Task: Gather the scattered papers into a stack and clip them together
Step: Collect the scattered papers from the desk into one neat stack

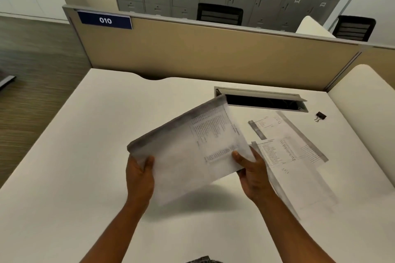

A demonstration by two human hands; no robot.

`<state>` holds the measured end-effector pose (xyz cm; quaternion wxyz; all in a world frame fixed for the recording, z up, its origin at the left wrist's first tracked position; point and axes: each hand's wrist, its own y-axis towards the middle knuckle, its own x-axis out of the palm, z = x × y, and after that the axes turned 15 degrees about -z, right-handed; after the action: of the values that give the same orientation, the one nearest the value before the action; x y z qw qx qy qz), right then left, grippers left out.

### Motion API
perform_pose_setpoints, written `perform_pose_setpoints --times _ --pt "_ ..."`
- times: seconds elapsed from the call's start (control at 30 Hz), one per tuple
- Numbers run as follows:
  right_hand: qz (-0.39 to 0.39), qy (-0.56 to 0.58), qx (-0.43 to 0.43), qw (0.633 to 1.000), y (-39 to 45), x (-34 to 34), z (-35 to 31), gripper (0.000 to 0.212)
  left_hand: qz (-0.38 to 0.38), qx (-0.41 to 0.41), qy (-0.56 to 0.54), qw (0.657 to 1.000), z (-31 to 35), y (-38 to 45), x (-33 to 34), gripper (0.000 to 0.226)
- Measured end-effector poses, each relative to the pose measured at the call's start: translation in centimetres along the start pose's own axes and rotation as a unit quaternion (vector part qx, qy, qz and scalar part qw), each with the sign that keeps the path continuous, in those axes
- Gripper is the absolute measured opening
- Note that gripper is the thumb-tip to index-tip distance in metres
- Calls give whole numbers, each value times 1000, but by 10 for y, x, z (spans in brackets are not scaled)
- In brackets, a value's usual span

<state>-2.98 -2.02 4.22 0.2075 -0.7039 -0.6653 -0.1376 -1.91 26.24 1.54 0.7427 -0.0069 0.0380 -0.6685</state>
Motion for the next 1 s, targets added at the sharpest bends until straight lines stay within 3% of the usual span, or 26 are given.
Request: perform_pose_setpoints --times 0.17,0.3,0.37,0.57,0.7,0.8,0.93,1.0 --pt "-39 -225 25 973 6 -11 -12 39 22 90 98 991 25 2 0 26" --pt "39 -331 -17 943 10 -4 1 20 21 120 120 985 25 -3 13 16" --pt "87 -351 -55 931 9 3 9 27 26 124 117 985 23 -5 17 17" --pt "43 -352 -67 933 -3 -11 29 38 -19 89 117 989 7 -13 13 24" --pt "24 -389 -58 919 -2 -13 34 21 -34 58 131 989 -1 -11 10 16" --pt "45 -384 -56 921 -1 -11 32 19 -24 67 129 989 -2 -9 12 15" --pt "59 -359 -44 930 -4 -16 36 53 -30 48 129 990 -7 -11 9 26" --pt "60 -380 -84 919 -9 -15 35 70 -42 33 133 990 -8 -11 7 28"
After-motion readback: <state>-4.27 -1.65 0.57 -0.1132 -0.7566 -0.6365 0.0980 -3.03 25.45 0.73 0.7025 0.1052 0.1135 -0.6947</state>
